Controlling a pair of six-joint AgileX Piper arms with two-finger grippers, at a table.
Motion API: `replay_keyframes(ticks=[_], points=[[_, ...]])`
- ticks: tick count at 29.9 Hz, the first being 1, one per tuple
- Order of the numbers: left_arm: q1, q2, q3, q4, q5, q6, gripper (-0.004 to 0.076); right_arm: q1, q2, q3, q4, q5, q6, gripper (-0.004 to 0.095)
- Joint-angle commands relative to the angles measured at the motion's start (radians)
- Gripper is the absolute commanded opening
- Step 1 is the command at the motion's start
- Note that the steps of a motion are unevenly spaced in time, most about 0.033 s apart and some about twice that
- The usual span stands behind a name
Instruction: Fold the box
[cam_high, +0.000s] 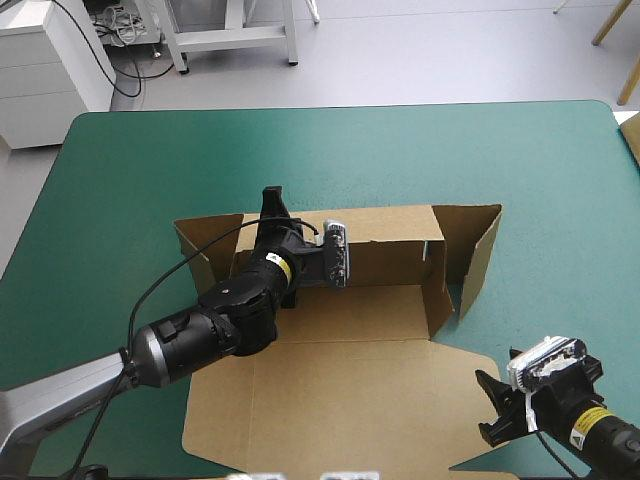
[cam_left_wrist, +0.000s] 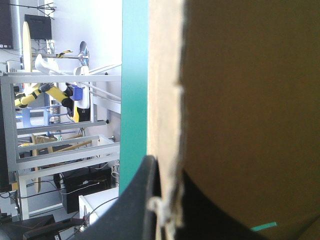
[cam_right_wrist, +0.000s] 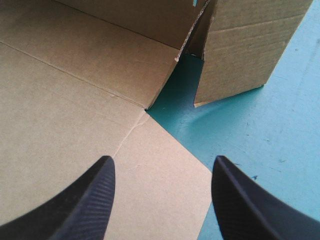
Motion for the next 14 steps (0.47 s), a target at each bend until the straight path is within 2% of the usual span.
replay_keyframes(ticks=[1, 7, 14], points=[[-0.016, -0.023, -0.011, -0.065, -0.038, -0.013, -0.0008, -0.007, 0.005, -0.029, -0.009, -0.064, 0.0, 0.051], [-0.016, -0.023, -0.011, -0.083, -0.034, -0.011, -0.0008, -0.007, 0.008, -0.121, -0.013, -0.012, 0.0, 0.0474], [-0.016, -0.023, -0.011, -0.083, -0.034, -0.009, -0.0008, -0.007, 0.099, -0.372, -0.138, 0.13, 0.008, 0.0474]])
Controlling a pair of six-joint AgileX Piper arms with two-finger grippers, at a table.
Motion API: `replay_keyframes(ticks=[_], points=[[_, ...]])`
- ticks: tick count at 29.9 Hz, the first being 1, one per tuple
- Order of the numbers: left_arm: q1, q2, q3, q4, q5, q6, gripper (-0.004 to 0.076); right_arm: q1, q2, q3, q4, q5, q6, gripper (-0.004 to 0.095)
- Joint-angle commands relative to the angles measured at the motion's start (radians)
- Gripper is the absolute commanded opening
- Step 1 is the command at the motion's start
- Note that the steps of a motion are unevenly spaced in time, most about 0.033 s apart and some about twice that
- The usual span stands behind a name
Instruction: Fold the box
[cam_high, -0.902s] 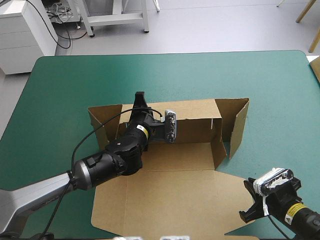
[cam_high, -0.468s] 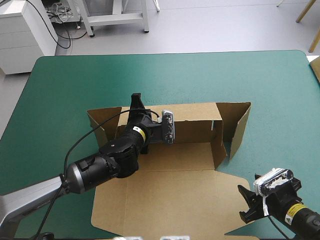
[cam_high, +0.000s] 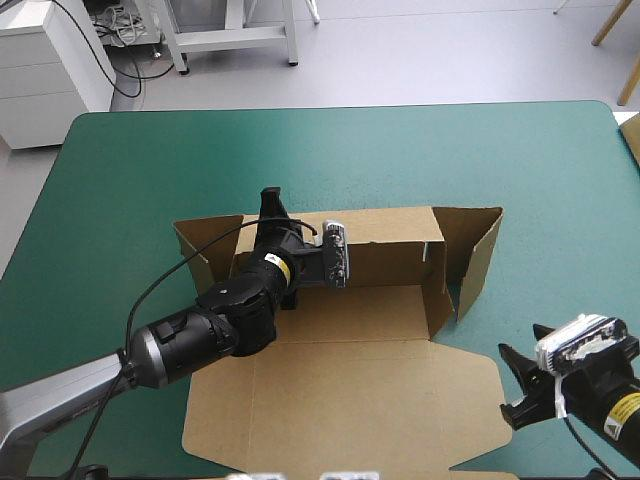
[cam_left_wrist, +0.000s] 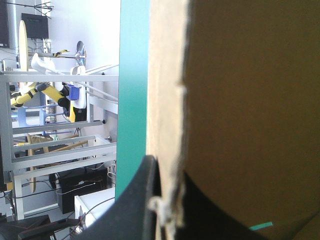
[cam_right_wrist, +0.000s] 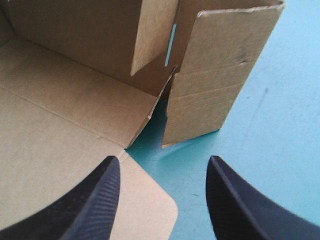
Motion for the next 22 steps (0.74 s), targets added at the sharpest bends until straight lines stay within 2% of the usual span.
replay_keyframes(ticks=[1, 5, 10, 18, 22], points=[[-0.015, -0.018, -0.011, -0.066, -0.035, -0.011, -0.0008, -0.007, 0.078, -0.14, -0.068, -0.012, 0.002, 0.0474], [-0.015, -0.018, -0.011, -0.071, -0.035, -0.011, -0.0008, -0.007, 0.188, -0.28, -0.105, -0.008, 0.023, 0.0473], [-0.027, -0.018, -0.011, -0.09, -0.03, -0.011, -0.0008, -0.007, 0.388, -0.475, -0.188, 0.08, 0.098, 0.0469], [-0.056, -0.018, -0.011, -0.09, -0.027, -0.011, -0.0008, -0.008, 0.684, -0.776, -0.214, 0.128, 0.098, 0.0469], [-0.056, -0.018, -0.011, -0.09, -0.027, -0.011, -0.0008, -0.05, 0.818, -0.902, -0.185, 0.159, 0.077, 0.0469]])
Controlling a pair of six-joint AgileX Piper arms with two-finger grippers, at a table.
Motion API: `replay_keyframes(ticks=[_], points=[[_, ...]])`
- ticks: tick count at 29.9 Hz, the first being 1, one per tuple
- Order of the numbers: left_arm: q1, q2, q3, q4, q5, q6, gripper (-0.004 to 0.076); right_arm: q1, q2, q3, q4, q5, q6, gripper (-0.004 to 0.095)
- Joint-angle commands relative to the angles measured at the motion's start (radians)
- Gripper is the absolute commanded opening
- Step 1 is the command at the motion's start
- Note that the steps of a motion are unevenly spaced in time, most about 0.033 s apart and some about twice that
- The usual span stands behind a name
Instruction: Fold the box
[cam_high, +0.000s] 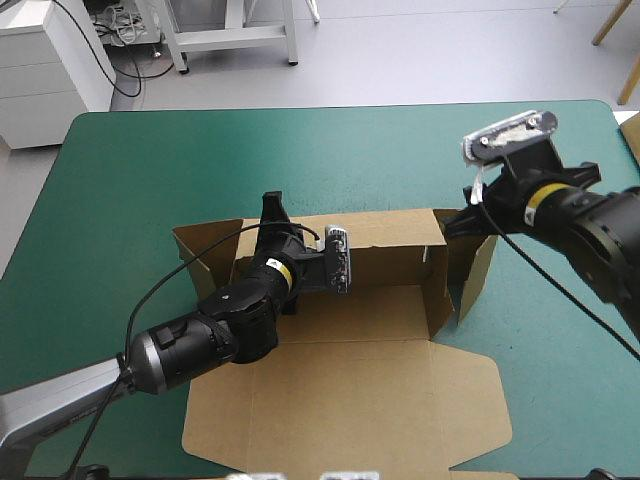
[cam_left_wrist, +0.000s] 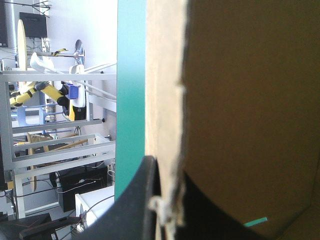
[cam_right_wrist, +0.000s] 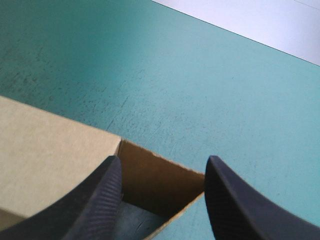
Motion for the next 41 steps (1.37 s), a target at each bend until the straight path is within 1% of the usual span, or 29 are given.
replay_keyframes(ticks=[1, 4, 6, 9, 11, 15, 19, 24, 27, 32, 41], points=[[-0.021, -0.015, -0.011, -0.084, -0.066, -0.011, -0.0008, -0.051, 0.093, -0.132, 0.008, -0.011, -0.028, 0.0469], [-0.021, -0.015, -0.011, -0.084, -0.066, -0.011, -0.0008, -0.135, 0.182, -0.214, 0.096, 0.003, -0.088, 0.0469], [-0.021, -0.015, -0.011, -0.084, -0.066, -0.011, -0.0008, -0.193, 0.241, -0.263, 0.183, 0.013, -0.143, 0.0469], [-0.021, -0.015, -0.011, -0.084, -0.066, -0.011, -0.0008, -0.263, 0.315, -0.321, 0.281, 0.045, -0.213, 0.047], [-0.021, -0.015, -0.011, -0.08, -0.066, -0.015, -0.0008, -0.296, 0.362, -0.347, 0.326, 0.071, -0.25, 0.047], [-0.021, -0.015, -0.011, -0.078, -0.066, -0.002, -0.0008, -0.326, 0.433, -0.371, 0.327, 0.096, -0.309, 0.047], [-0.021, -0.015, -0.011, -0.073, -0.066, -0.002, -0.0008, -0.326, 0.492, -0.371, 0.332, 0.125, -0.342, 0.047], [-0.021, -0.015, -0.011, -0.061, -0.066, -0.002, -0.0008, -0.326, 0.538, -0.367, 0.405, 0.133, -0.372, 0.0469], [-0.017, -0.015, -0.011, -0.058, -0.066, -0.002, -0.0008, -0.326, 0.538, -0.367, 0.442, 0.133, -0.386, 0.0469], [-0.017, -0.015, -0.011, -0.058, -0.066, -0.002, -0.0008, -0.326, 0.524, -0.352, 0.452, 0.133, -0.383, 0.0469], [-0.017, -0.015, -0.011, -0.057, -0.075, -0.002, -0.0008, -0.326, 0.469, -0.244, 0.456, 0.133, -0.41, 0.0469]])
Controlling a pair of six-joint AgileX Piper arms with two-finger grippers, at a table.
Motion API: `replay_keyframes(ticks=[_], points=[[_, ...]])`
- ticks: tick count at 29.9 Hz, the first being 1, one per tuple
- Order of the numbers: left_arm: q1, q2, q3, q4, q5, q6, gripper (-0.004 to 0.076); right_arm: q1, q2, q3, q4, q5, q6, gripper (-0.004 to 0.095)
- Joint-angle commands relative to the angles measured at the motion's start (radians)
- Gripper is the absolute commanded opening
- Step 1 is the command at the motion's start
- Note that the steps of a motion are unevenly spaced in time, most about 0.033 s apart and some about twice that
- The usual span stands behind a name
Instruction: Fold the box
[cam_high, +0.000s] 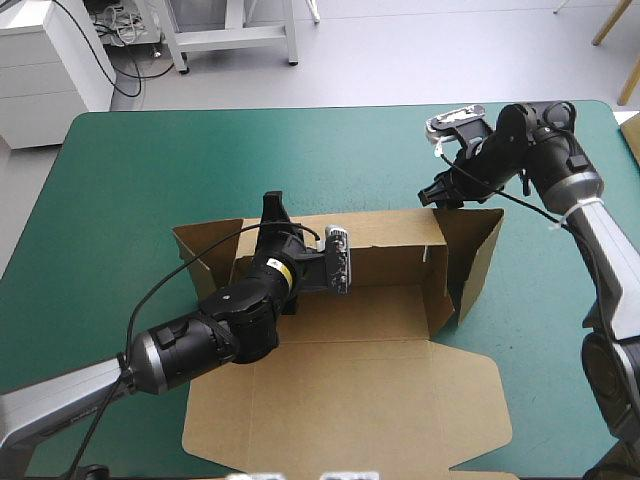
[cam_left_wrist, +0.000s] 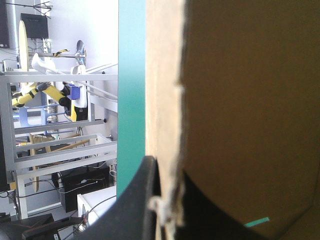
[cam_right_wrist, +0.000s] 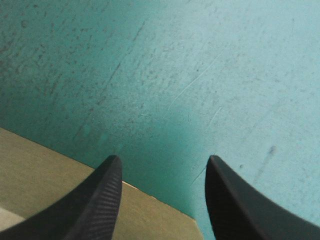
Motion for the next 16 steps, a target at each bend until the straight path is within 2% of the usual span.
replay_keyframes(ticks=[1, 11, 16], points=[[-0.017, -0.015, -0.011, -0.065, -0.078, -0.004, -0.0008, -0.007, -0.083, 0.002, 0.009, -0.028, -0.019, 0.0469], [-0.017, -0.015, -0.011, -0.065, -0.083, -0.004, -0.0008, -0.007, -0.156, 0.024, 0.011, -0.028, -0.028, 0.0469], [-0.017, -0.015, -0.011, -0.065, -0.083, -0.004, -0.0008, -0.007, -0.165, 0.1, -0.044, -0.028, -0.044, 0.0469]])
